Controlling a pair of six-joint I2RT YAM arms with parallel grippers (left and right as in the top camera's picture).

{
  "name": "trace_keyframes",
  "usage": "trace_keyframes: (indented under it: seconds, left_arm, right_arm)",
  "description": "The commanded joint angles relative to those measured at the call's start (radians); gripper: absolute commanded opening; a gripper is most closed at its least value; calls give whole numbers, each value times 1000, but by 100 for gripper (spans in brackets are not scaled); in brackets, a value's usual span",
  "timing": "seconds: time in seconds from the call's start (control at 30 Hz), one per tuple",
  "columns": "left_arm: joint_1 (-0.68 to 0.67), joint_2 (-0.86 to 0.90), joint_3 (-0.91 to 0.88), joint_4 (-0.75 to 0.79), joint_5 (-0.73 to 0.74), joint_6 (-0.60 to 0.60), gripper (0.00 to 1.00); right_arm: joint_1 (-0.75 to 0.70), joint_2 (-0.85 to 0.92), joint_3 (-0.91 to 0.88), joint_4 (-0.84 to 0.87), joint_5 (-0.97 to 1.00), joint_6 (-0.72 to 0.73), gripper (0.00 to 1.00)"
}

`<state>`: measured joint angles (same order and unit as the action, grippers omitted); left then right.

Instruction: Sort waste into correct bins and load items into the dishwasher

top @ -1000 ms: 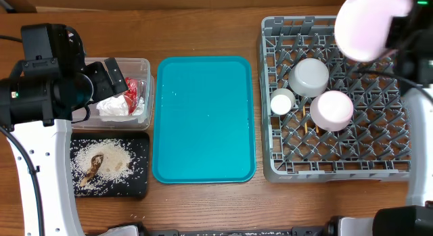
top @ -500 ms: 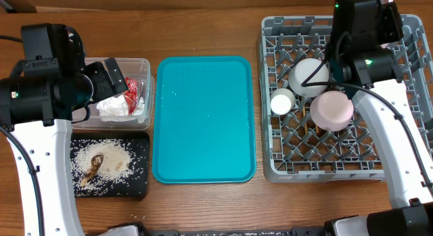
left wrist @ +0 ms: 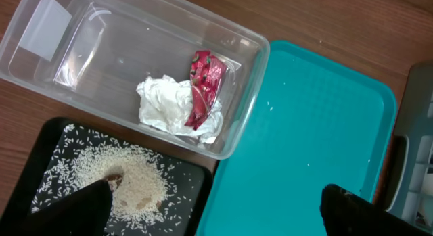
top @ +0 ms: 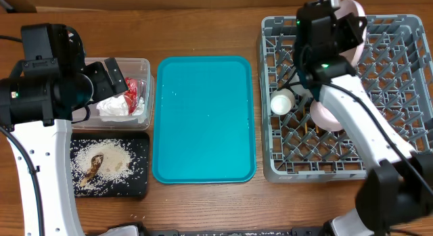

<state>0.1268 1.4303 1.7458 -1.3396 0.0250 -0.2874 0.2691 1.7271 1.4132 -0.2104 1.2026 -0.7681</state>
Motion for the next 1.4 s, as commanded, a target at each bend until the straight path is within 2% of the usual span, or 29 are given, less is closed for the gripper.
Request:
trace_keyframes:
  seconds: [0.0,0.1,0.2,0.57,1.13,1.37]
  left_arm:
    - [4,7,10,2,-7,3,100]
    - [4,7,10,2,-7,3,100]
    - [4,7,10,2,-7,3,100]
    - [4,7,10,2,-7,3,100]
    - [4,8,10,2,-7,3,100]
    - [4,8,10,2,-7,3,100]
  right_arm:
    - [4,37,0,122,54,-222,4]
    - [8,45,0,169,45,-290,4]
    - [17,47,0,145,46,-290,4]
    - [17,55,-1,-13,22,-135,4]
    - [-2,71,-8,-29,-37,-121,4]
    - [-2,71,-79,-22,-84,-121,4]
